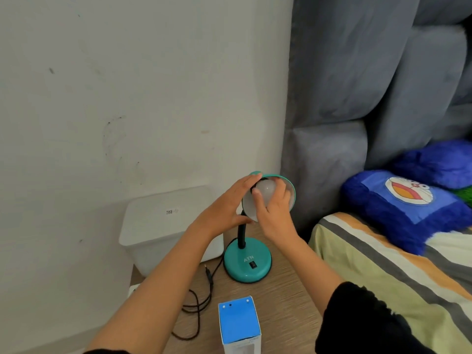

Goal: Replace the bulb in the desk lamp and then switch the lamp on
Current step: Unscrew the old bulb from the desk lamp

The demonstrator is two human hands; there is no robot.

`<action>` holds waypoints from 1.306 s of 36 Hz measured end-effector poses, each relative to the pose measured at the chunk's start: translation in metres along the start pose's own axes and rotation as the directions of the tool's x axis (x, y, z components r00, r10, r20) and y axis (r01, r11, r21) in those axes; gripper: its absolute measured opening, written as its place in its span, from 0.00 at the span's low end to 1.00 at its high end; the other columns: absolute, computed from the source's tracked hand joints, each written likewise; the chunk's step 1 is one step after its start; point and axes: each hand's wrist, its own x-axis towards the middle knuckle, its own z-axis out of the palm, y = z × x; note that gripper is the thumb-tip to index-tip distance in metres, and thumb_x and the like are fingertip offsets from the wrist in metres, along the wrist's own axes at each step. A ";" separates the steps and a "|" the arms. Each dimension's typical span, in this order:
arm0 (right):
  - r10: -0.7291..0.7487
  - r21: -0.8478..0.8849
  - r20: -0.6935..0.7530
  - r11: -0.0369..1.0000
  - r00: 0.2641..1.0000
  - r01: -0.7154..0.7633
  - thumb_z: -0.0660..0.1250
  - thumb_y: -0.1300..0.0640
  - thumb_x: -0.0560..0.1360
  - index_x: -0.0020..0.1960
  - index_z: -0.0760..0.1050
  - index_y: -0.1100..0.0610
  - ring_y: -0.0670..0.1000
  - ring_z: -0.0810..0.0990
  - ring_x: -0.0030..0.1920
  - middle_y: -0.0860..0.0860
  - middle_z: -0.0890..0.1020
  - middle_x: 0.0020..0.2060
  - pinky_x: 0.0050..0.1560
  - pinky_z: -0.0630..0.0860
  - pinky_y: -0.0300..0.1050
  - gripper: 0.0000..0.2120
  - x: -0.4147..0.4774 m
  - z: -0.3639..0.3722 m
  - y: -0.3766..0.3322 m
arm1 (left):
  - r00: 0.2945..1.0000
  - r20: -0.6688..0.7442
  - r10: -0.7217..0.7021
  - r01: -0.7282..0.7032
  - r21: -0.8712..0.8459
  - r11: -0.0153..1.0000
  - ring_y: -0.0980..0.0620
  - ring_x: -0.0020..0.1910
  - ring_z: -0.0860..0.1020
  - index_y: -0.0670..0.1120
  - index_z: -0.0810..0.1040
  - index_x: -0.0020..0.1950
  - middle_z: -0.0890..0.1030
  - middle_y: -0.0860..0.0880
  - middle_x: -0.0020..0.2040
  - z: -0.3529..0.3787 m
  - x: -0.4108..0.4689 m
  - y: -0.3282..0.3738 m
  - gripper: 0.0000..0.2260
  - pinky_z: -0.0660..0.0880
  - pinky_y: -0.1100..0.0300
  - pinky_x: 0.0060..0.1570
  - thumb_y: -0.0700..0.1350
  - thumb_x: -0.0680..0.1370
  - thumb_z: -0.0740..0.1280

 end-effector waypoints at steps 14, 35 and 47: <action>0.110 0.041 -0.041 0.993 0.993 -0.108 0.64 0.55 0.76 0.66 0.60 0.56 0.59 0.66 0.63 0.58 0.64 0.62 0.63 0.68 0.50 0.22 0.004 0.002 -0.007 | 1.000 0.008 -0.009 0.009 -0.022 1.000 0.63 0.71 0.59 0.59 0.52 0.74 0.60 0.60 0.71 -0.002 -0.004 -0.001 0.43 0.61 0.66 0.70 0.40 0.69 0.75; 0.180 0.117 -0.097 0.979 0.979 -0.169 0.72 0.60 0.69 0.65 0.62 0.58 0.55 0.70 0.61 0.57 0.66 0.63 0.57 0.68 0.41 0.29 0.002 0.004 -0.009 | 0.996 0.027 -0.086 0.088 -0.087 0.992 0.63 0.70 0.61 0.61 0.52 0.73 0.60 0.62 0.69 -0.003 -0.006 0.007 0.43 0.61 0.69 0.68 0.37 0.69 0.74; 0.185 0.078 -0.073 0.981 0.980 -0.179 0.67 0.56 0.73 0.68 0.59 0.55 0.58 0.66 0.65 0.57 0.61 0.66 0.62 0.68 0.48 0.27 0.003 0.005 -0.011 | 0.995 0.006 -0.095 0.095 -0.100 0.990 0.65 0.68 0.62 0.64 0.53 0.72 0.61 0.64 0.68 -0.001 -0.008 0.009 0.43 0.62 0.72 0.66 0.36 0.69 0.74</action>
